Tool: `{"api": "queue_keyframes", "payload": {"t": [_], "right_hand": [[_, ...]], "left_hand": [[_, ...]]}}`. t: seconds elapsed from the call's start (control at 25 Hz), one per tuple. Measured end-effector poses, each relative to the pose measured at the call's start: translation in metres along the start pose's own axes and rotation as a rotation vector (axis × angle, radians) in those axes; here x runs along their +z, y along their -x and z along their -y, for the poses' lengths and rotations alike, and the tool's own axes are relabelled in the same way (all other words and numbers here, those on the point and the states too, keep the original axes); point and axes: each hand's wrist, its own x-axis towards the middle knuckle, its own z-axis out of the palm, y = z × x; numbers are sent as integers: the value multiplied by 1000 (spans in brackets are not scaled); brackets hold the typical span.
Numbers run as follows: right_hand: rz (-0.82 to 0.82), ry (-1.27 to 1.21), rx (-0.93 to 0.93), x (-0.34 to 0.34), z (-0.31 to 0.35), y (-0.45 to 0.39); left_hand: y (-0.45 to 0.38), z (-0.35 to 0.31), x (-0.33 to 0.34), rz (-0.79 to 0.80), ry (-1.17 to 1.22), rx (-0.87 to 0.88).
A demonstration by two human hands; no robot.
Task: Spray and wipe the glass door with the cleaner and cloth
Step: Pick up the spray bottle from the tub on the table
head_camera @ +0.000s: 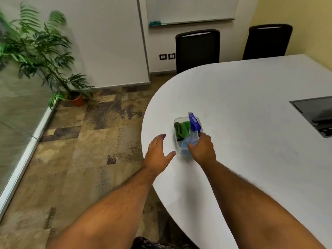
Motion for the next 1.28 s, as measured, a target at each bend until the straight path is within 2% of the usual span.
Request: {"api": "queue_keyframes", "payload": {"t": [0.2, 0.44, 0.64, 0.72, 0.92, 1.08, 1.28], "right_hand": [[90, -193, -56, -1, -5, -53], [261, -167, -202, 1, -8, -95], [200, -186, -440, 2, 53, -67], [223, -236, -530, 9, 85, -36], [440, -431, -732, 49, 150, 81], [650, -546, -785, 110, 207, 221], [862, -650, -739, 191, 259, 413]], "left_hand": [[-15, -21, 22, -56, 181, -148], [-6, -19, 14, -199, 238, -214], [8, -10, -15, -365, 393, -289], [21, -4, -30, -415, 455, -304], [97, 34, -91, -568, 523, -276], [221, 94, -161, -774, 520, -296], [403, 169, -238, -943, 507, -356]]}}
